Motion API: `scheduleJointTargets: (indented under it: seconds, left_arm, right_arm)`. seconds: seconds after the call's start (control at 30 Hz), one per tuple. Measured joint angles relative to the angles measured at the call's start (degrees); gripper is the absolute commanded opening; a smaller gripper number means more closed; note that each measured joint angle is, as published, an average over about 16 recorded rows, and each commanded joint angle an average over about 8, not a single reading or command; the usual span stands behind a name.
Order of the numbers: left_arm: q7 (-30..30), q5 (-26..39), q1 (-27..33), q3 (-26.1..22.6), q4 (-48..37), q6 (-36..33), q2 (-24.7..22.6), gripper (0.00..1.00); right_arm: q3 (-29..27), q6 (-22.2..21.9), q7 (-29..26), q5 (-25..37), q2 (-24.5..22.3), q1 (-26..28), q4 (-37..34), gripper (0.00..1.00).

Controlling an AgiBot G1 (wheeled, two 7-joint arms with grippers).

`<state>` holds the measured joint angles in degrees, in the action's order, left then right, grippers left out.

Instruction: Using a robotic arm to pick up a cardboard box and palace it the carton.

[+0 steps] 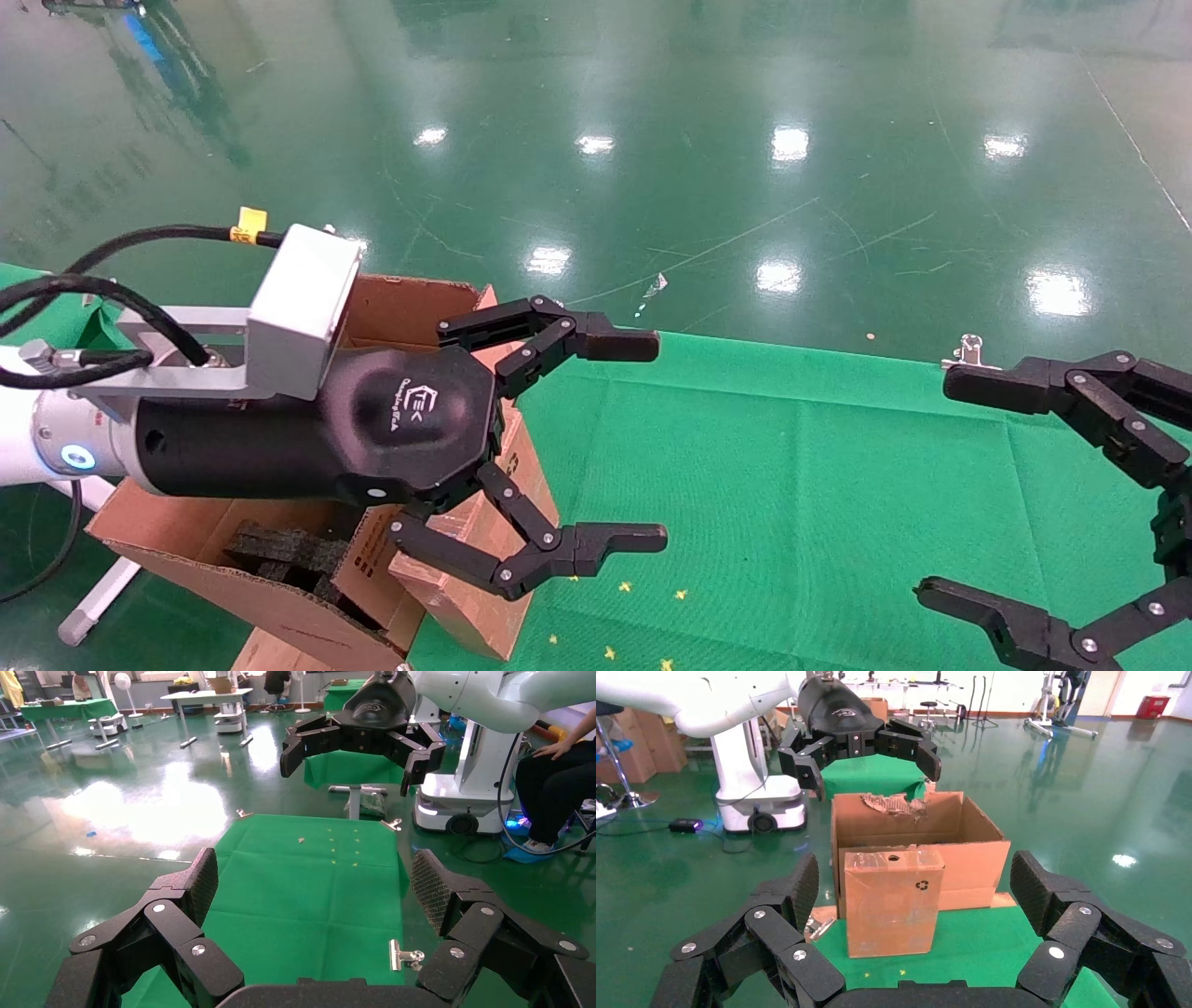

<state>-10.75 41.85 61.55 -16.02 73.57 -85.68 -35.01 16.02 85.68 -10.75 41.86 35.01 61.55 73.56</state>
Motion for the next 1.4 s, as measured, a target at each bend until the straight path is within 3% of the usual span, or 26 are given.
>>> scheduleJointTargets:
  seconds: [0.53,0.8,1.07,1.4]
  left_arm:
    - [0.0,0.7,0.1,-0.3,0.0,-0.2,0.1,1.00]
    - [-2.0,7.5,2.8,-3.9,0.5,-1.8,0.4,1.00]
    - [-8.6,23.8,13.0,-15.4,1.9,-4.3,-1.1,1.00]
    - [-14.7,40.8,35.2,-37.2,3.1,-5.8,-4.5,1.00]
  right_arm:
    - [0.0,0.0,0.0,0.0,0.0,0.0,0.0,1.00]
    - [0.0,0.0,0.0,0.0,0.0,0.0,0.0,1.00]
    - [0.1,0.0,0.1,0.0,0.0,0.0,-0.1,1.00]
    - [0.1,0.0,0.1,-0.1,0.0,0.1,-0.1,1.00]
